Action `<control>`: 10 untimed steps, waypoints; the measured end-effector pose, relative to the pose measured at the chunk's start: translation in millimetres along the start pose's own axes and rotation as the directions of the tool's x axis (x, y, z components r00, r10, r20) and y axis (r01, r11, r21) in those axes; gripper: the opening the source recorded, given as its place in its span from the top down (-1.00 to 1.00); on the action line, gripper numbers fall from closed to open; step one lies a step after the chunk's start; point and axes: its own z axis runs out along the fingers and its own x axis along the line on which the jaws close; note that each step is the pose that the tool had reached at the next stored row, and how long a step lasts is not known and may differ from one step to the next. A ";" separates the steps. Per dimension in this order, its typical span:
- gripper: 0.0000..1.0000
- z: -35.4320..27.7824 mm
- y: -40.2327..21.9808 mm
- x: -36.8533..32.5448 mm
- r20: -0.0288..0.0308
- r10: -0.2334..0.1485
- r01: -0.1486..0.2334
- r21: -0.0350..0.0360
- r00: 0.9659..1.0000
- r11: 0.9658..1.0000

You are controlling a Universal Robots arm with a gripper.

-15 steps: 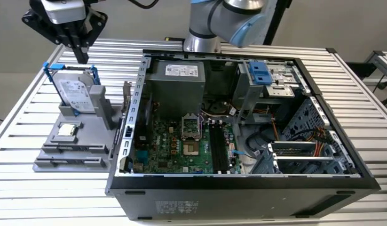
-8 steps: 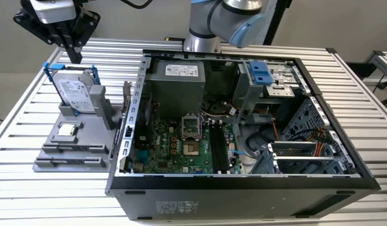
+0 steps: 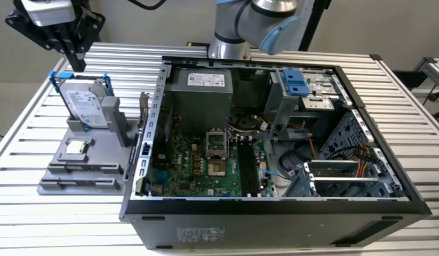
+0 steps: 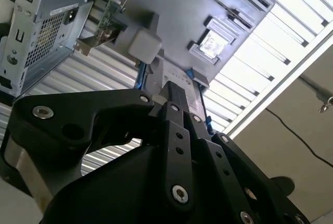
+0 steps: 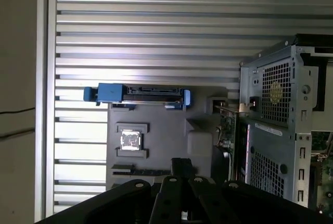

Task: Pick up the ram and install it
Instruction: 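Reach for the ram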

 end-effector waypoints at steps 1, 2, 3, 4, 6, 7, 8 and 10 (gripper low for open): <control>1.00 0.0 0.0 0.0 0.000 0.000 0.000 0.000 1.000 1.000; 1.00 0.0 0.0 0.2 0.000 0.000 0.000 0.000 1.000 1.000; 1.00 0.0 0.0 0.4 0.000 0.000 0.000 0.000 1.000 1.000; 1.00 0.0 0.0 0.5 0.000 0.000 0.000 0.000 1.000 1.000; 1.00 0.0 0.0 0.8 0.000 0.000 0.000 0.000 1.000 1.000; 1.00 0.0 0.0 1.0 0.000 0.000 0.000 0.000 1.000 1.000; 1.00 0.0 0.0 1.4 0.000 0.000 0.000 0.000 1.000 1.000; 1.00 0.0 -0.3 1.8 0.000 0.000 0.000 0.000 1.000 1.000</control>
